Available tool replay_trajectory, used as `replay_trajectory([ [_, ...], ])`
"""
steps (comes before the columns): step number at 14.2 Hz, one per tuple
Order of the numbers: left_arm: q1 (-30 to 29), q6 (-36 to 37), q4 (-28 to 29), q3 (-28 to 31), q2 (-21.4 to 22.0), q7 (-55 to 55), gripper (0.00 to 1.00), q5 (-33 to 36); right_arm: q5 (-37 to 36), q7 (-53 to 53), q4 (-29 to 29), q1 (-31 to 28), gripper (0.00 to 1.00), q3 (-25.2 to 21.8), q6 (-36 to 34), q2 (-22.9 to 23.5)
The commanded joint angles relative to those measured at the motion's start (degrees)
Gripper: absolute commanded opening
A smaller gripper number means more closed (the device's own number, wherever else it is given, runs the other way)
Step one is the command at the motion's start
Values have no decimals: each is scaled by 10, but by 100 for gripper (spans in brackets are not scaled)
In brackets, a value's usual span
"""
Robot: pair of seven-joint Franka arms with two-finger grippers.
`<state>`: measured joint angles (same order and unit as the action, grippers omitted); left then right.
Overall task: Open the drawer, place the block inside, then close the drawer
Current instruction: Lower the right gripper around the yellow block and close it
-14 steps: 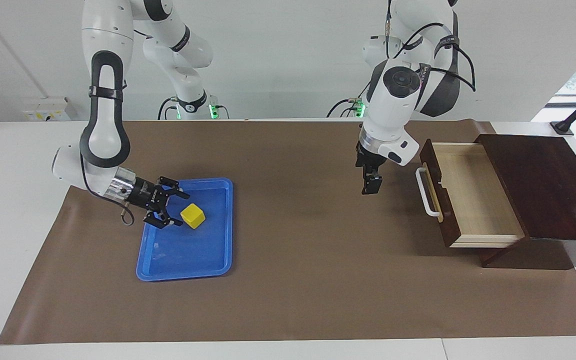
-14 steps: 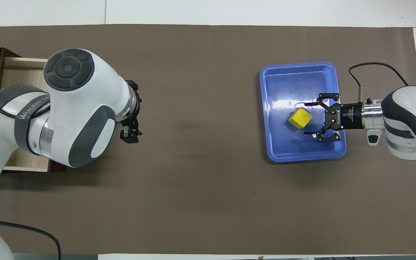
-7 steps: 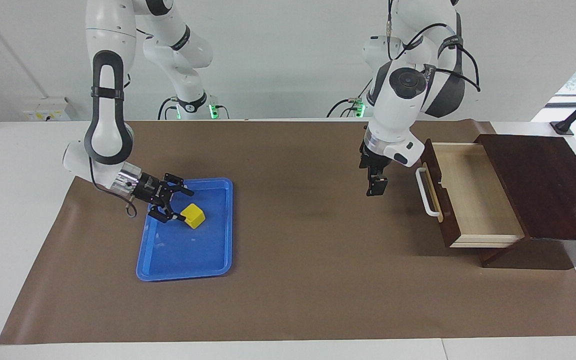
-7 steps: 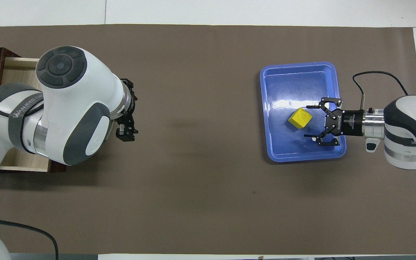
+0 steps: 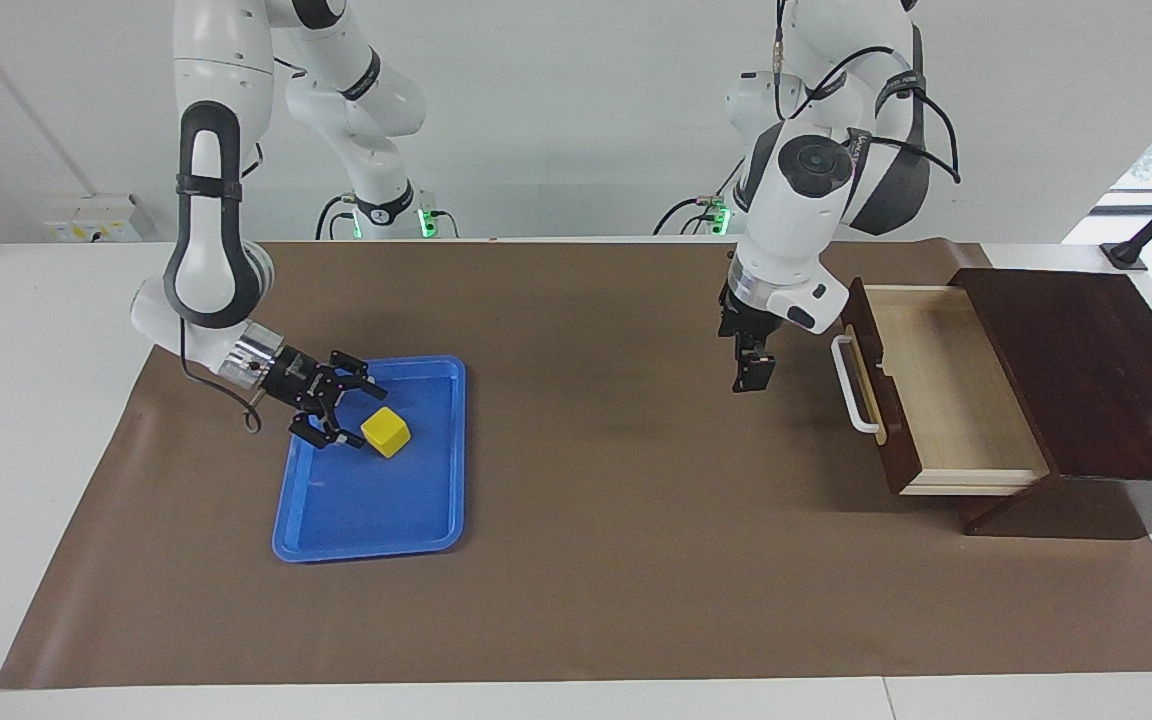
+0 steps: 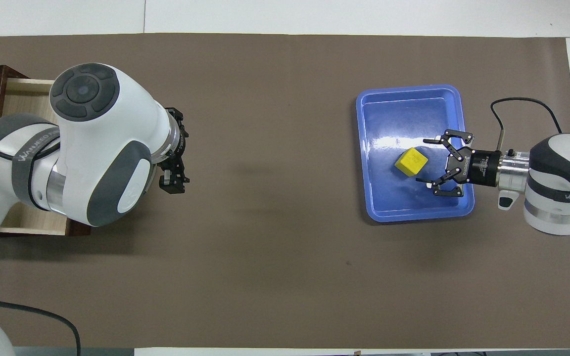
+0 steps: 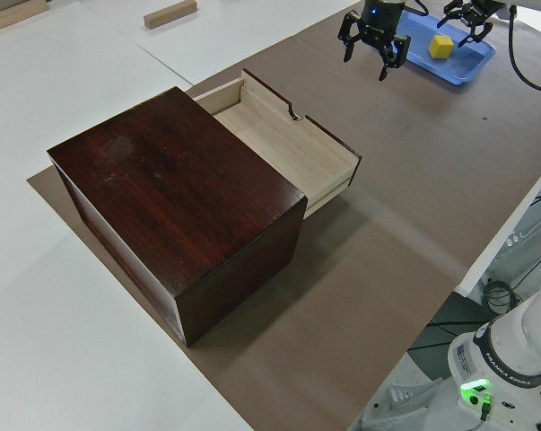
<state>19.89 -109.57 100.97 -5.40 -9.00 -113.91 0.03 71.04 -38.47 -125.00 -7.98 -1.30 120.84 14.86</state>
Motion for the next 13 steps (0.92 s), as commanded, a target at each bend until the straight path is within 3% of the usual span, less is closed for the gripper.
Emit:
replay_trajectory([
  [1, -4, -13, 15, -3, 8, -2, 100, 9, 22, 23, -25, 4, 100, 2, 18, -16],
  [13, -1, -17, 13, -3, 7, -2, 100, 9, 75, 63, -39, 27, 100, 3, 48, -7],
])
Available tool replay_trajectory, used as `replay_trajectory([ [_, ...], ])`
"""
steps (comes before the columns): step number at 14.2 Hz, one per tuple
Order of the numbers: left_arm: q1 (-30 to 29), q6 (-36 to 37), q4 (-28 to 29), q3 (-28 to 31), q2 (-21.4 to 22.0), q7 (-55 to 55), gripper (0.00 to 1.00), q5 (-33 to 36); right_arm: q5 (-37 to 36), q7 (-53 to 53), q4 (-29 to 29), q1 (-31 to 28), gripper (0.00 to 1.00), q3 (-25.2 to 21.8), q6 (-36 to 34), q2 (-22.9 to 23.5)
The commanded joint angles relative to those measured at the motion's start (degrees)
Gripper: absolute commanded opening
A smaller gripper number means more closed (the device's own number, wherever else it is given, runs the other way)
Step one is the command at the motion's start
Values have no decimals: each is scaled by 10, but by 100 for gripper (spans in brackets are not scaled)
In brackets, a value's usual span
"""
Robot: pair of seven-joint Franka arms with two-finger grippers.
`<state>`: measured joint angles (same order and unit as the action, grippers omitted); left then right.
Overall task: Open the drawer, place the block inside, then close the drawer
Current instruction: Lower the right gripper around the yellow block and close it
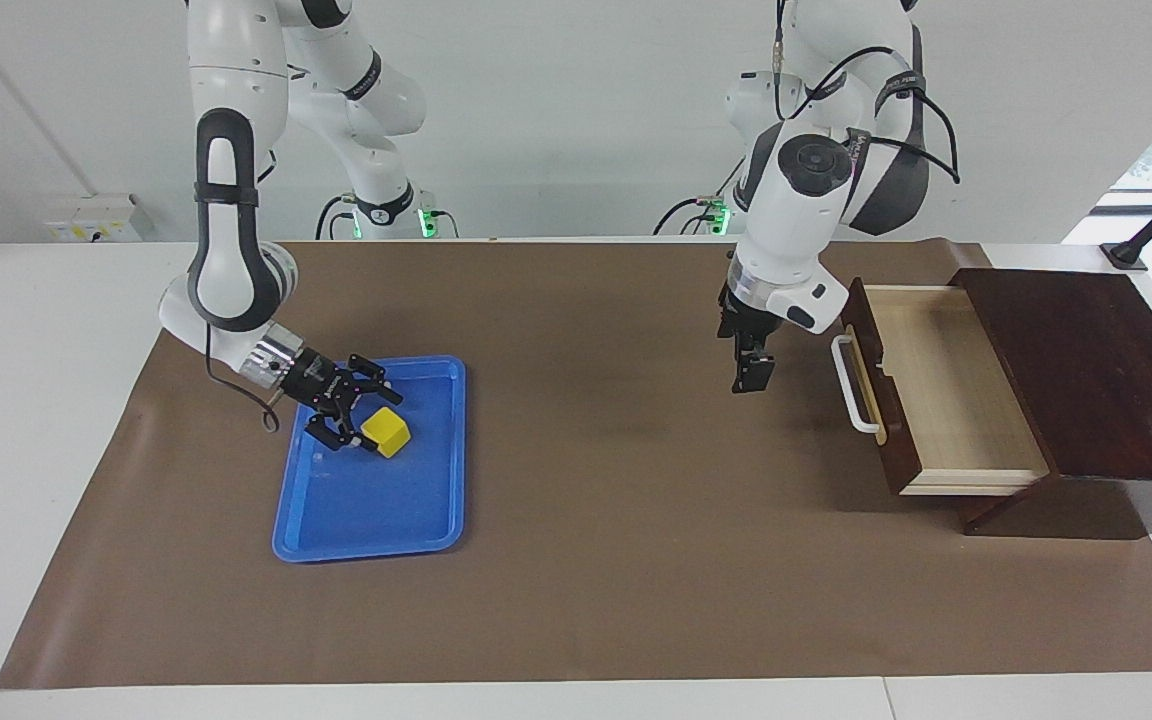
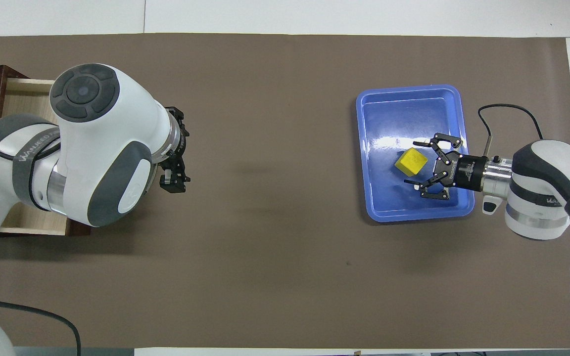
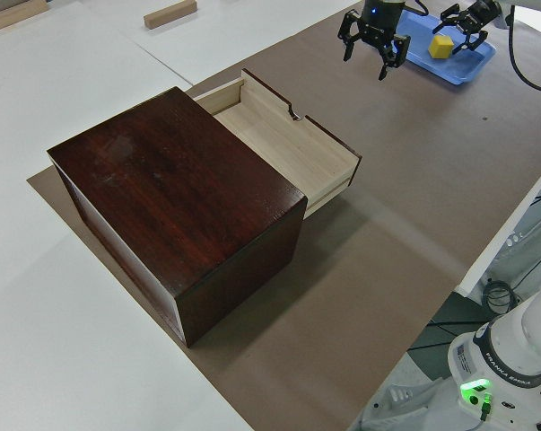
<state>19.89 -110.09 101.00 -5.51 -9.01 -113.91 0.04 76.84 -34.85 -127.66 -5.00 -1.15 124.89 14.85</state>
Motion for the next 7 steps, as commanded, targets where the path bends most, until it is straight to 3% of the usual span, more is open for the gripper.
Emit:
replay_trajectory([
  [1, -1, -13, 13, -2, 7, -2, 100, 9, 18, 35, -12, -4, 100, 2, 8, -4],
  [7, 2, -12, 12, -2, 7, -2, 100, 9, 18, 50, -11, -12, 100, 2, 5, 2],
])
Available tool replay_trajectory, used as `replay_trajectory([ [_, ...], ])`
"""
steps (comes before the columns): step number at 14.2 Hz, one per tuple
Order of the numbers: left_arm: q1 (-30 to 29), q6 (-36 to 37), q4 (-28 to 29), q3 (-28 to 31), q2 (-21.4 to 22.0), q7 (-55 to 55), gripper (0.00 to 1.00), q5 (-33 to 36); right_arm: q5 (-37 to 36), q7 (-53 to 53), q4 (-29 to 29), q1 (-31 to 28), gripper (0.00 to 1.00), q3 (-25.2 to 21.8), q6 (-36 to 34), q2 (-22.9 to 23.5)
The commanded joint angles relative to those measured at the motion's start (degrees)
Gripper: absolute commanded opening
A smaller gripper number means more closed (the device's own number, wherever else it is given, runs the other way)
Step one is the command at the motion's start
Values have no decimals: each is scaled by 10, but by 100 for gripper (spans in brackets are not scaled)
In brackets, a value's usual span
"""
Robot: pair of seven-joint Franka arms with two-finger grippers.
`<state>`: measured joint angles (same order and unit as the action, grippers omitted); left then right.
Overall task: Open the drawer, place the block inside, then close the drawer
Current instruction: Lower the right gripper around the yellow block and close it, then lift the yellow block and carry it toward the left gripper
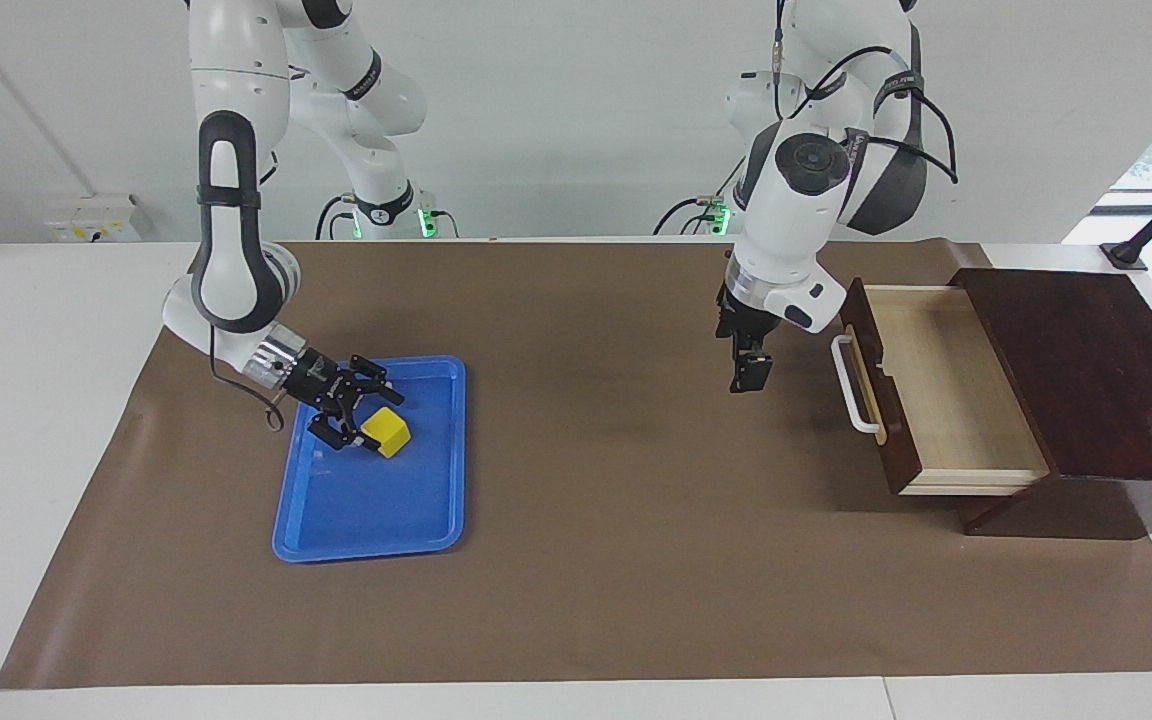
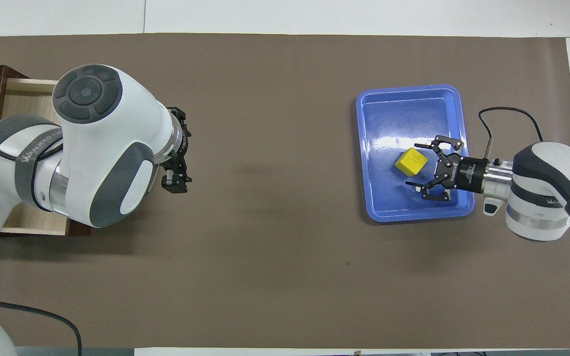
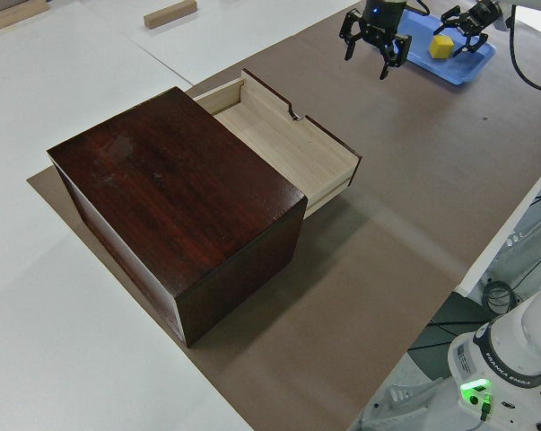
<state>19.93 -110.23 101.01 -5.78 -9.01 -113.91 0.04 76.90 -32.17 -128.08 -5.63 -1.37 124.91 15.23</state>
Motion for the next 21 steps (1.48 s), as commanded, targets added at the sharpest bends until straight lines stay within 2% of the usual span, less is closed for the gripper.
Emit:
replay_trajectory([
  [1, 0, -11, 14, 1, 7, -1, 100, 9, 18, 24, -7, -5, 98, 4, 5, -2],
  [2, 1, -14, 14, 1, 7, -2, 100, 9, 18, 27, -7, -5, 83, 4, 5, -2],
  [3, 1, -12, 13, 1, 7, -1, 100, 9, 18, 32, -8, -4, 47, 4, 6, -2],
  [5, 2, -15, 15, 1, 7, -2, 100, 9, 18, 32, -8, -2, 3, 3, 7, -2],
  [6, 2, -14, 13, 1, 7, -2, 100, 9, 18, 32, -7, 1, 0, 3, 8, -2],
  [14, 3, -14, 14, 1, 7, -2, 100, 9, 15, 8, 17, 16, 0, 6, 5, 2],
  [16, 3, -16, 15, 1, 7, -2, 100, 9, -1, -40, 53, 42, 0, 5, 2, 7],
  [18, 3, -14, 15, 1, 7, -2, 100, 9, -59, -89, 95, 61, 0, 6, -2, 16],
  [21, 3, -20, 18, 0, 8, 0, 100, 9, -115, -198, 171, 87, 0, 6, -42, 34],
])
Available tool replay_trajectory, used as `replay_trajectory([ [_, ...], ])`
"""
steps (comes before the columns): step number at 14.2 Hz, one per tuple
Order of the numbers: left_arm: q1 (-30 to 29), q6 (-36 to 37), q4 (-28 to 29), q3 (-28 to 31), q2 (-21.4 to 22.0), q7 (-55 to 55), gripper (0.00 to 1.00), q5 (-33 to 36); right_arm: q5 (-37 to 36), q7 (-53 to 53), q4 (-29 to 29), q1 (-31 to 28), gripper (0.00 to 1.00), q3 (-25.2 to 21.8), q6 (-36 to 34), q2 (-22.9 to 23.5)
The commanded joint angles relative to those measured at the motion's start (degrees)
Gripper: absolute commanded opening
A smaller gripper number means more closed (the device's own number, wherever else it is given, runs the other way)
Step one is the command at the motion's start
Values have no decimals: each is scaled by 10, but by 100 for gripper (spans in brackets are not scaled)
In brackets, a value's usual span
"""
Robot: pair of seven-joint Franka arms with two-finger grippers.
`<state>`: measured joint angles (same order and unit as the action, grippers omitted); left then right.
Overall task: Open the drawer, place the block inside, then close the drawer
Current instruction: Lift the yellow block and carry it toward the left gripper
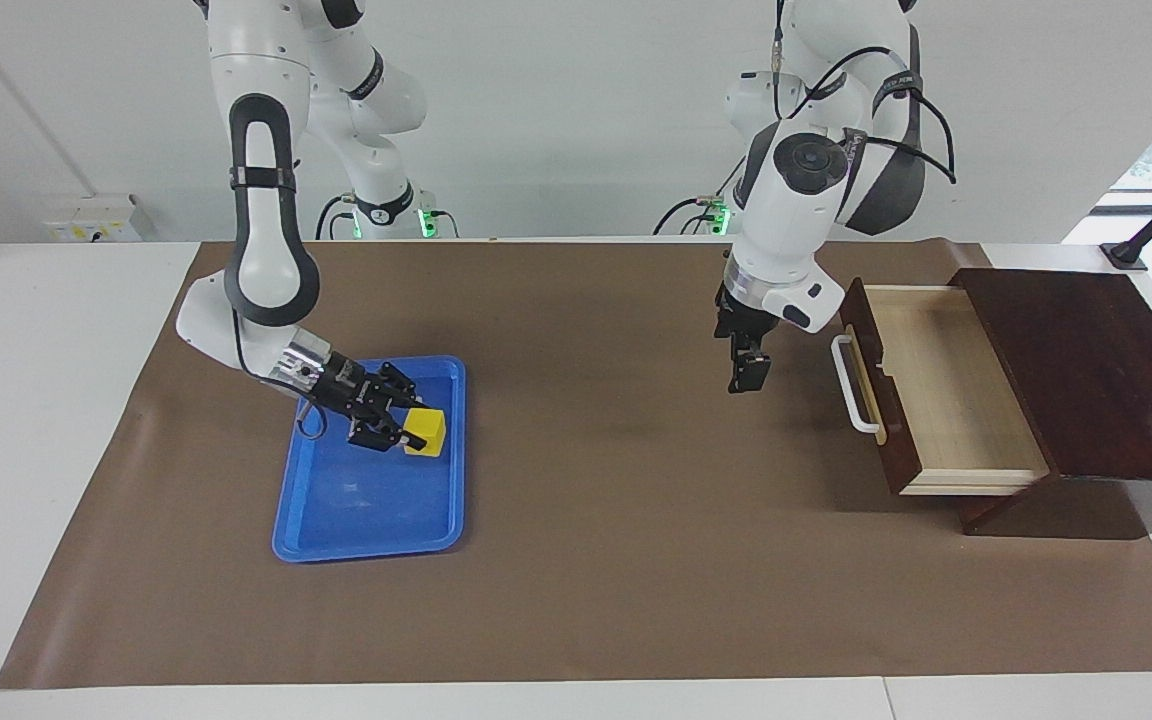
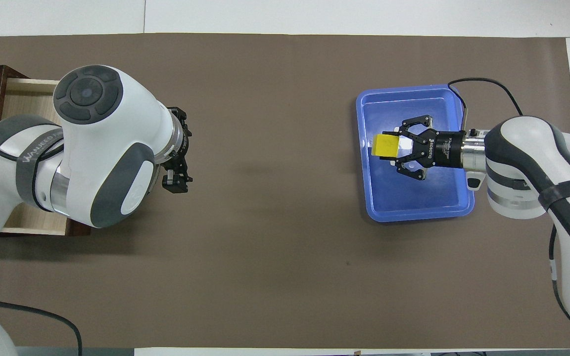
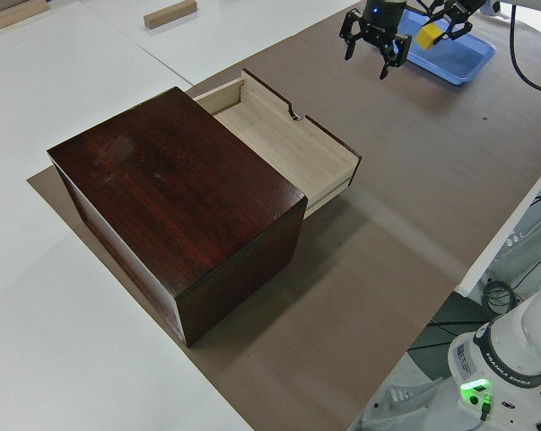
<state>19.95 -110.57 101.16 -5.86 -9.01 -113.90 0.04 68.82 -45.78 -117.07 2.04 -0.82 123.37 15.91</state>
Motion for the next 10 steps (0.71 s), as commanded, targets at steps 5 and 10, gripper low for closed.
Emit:
replay_trajectory([
  [5, 3, -30, 17, -1, 7, 1, 100, 3, -38, -196, 141, 102, 0, -1, -17, 48],
  [10, 5, -81, 18, -2, 5, 18, 100, -41, -67, -197, 174, 182, 0, -1, -10, 57],
])
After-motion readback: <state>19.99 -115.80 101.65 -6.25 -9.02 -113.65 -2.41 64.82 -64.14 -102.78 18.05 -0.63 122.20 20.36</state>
